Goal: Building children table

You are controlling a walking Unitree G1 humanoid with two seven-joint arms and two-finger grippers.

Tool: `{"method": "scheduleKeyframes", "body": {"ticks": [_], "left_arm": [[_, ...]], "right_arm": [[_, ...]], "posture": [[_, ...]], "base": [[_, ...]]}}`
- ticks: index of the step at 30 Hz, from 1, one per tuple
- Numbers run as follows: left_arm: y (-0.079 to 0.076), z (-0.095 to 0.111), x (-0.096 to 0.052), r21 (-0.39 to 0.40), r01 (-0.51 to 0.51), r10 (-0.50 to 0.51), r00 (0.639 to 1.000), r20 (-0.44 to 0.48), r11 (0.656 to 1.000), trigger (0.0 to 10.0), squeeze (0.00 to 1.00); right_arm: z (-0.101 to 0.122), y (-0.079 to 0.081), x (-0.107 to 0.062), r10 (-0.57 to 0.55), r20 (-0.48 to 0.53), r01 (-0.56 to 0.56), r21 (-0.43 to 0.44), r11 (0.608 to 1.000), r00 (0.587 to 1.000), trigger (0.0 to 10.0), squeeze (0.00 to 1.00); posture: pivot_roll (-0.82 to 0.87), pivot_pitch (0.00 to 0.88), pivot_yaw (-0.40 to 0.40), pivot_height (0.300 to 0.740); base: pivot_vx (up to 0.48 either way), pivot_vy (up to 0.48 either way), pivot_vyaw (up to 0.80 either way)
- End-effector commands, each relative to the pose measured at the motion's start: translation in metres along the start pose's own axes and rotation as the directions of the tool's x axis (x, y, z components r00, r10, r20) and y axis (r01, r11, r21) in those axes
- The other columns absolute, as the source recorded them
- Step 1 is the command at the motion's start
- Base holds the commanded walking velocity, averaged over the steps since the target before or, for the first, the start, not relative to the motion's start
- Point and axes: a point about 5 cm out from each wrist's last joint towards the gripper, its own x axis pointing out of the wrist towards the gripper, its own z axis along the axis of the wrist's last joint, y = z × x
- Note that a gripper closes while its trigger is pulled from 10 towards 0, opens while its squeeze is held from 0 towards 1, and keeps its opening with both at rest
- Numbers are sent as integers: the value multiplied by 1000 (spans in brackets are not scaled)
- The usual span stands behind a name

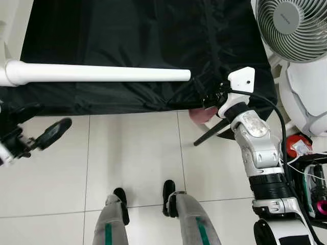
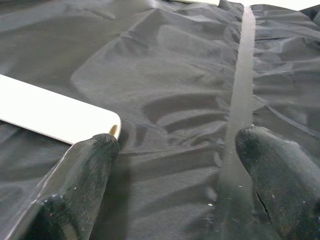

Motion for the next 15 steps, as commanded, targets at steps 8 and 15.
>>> {"method": "scheduleKeyframes", "body": {"ticks": [8,15], "left_arm": [[-11,4,21,-83,-148,157,980,121,986,10000,0],[-15,15,27,-99,-231,248,946,210,968,10000,0]], "right_arm": [[-14,-6,-13,-62,-39,63,41,997,997,10000,0],[-11,-14,-18,-173,0,172,61,983,985,10000,0]], "posture": [[19,361,4,740],[30,313,11,740]], "base": [[0,0,0],[0,0,0]]}}
